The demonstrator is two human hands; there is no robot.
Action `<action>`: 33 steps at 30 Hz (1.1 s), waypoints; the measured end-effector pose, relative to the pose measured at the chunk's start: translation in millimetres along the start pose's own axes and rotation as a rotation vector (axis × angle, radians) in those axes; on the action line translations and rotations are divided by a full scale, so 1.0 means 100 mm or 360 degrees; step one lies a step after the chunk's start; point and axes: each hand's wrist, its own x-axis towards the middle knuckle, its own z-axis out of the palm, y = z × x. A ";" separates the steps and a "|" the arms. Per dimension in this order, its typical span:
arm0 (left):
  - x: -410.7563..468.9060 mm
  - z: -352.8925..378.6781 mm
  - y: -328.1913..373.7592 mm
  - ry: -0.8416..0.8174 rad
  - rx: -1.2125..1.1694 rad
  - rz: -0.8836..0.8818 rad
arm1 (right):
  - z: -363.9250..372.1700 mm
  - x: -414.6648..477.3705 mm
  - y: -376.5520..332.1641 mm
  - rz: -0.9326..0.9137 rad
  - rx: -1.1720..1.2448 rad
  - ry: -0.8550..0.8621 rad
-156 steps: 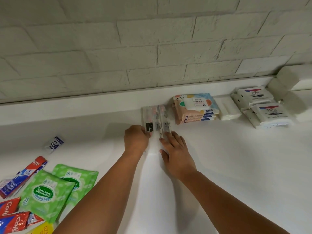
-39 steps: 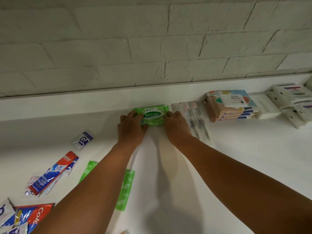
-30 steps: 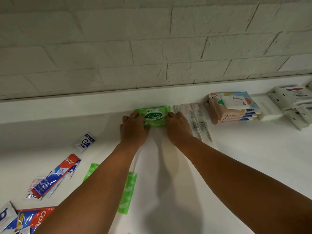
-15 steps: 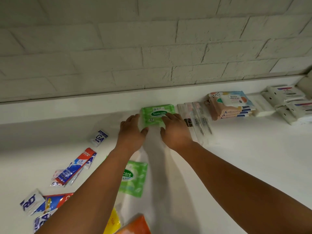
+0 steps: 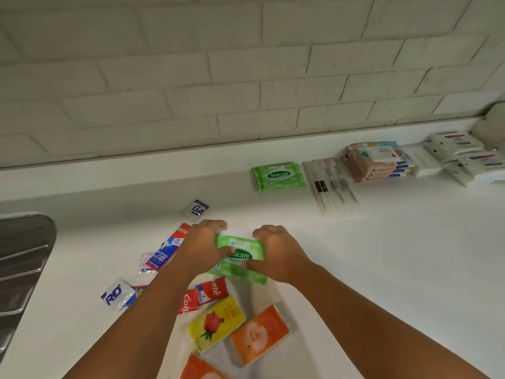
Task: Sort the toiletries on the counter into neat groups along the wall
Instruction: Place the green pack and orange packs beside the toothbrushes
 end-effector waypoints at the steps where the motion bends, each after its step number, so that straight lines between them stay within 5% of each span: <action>1: -0.03 0.00 -0.04 -0.0045 0.0050 -0.0009 | 0.02 -0.03 -0.02 0.0023 -0.0015 -0.0022; 8: -0.16 -0.01 -0.12 -0.0145 0.0165 -0.0048 | 0.10 -0.08 -0.11 0.0091 -0.0161 -0.0050; 17: -0.12 0.00 -0.03 -0.0175 -0.0307 -0.0200 | 0.11 -0.13 -0.17 0.0068 0.0052 0.0108; 28: 0.12 0.07 0.15 0.0151 -0.0586 -0.0210 | -0.01 -0.01 0.25 0.0745 0.1291 0.0385; 33: 0.29 0.16 0.38 0.0276 -0.0983 -0.0253 | -0.22 0.11 0.44 0.0794 0.1763 0.0448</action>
